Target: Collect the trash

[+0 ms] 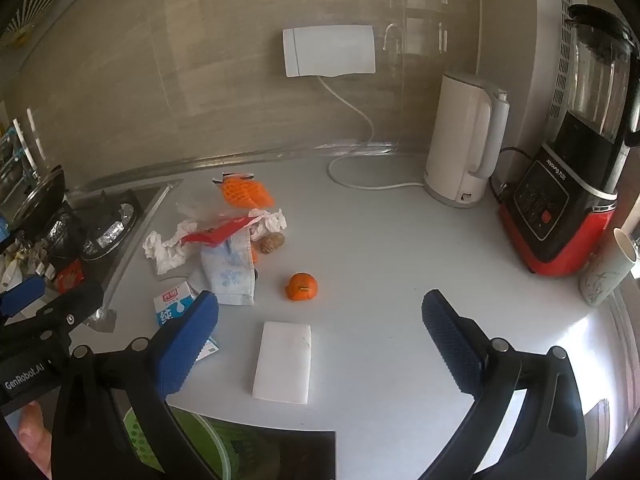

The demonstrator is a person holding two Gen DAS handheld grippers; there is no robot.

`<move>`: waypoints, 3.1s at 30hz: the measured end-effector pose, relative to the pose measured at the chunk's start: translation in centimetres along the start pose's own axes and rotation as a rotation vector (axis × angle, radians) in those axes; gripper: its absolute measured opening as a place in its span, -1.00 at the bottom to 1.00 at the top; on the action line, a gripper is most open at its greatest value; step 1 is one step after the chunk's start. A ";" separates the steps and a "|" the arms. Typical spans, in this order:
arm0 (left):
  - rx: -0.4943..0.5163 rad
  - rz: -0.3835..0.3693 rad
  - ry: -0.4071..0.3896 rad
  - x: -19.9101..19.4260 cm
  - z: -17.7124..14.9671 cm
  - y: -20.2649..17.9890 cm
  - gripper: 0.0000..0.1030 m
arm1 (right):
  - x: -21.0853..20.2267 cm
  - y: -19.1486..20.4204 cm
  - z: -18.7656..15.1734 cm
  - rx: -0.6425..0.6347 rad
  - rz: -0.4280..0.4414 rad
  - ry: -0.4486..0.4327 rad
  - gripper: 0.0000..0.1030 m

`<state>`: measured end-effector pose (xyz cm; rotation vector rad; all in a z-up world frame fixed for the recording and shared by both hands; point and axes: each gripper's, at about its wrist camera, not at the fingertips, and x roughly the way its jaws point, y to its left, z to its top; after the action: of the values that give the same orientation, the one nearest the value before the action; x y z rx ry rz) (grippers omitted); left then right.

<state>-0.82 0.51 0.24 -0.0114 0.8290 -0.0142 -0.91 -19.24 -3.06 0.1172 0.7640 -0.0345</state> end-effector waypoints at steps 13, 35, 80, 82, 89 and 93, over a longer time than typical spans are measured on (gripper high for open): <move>-0.018 0.003 0.011 0.1 -0.5 0.4 0.87 | 0.2 -0.5 0.2 -0.007 -0.001 -0.003 0.96; -0.036 0.000 0.026 0.0 -0.7 1.1 0.87 | 0.0 0.7 -0.4 -0.020 -0.010 0.003 0.96; -0.060 0.001 0.054 1.0 -0.7 1.8 0.87 | 0.4 1.2 -0.7 -0.011 0.002 0.026 0.96; -0.058 0.001 0.054 1.1 -0.8 1.8 0.87 | 0.5 1.2 -0.7 -0.012 0.002 0.028 0.96; -0.070 0.004 0.068 1.5 -0.9 2.0 0.87 | 0.9 1.0 -0.8 -0.002 0.005 0.038 0.96; -0.074 0.006 0.076 1.9 -1.1 2.2 0.87 | 1.3 0.8 -1.0 0.000 0.007 0.049 0.96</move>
<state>-0.35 2.70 -1.97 -0.0784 0.9051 0.0220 -0.55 -18.29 -4.59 0.1211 0.8128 -0.0255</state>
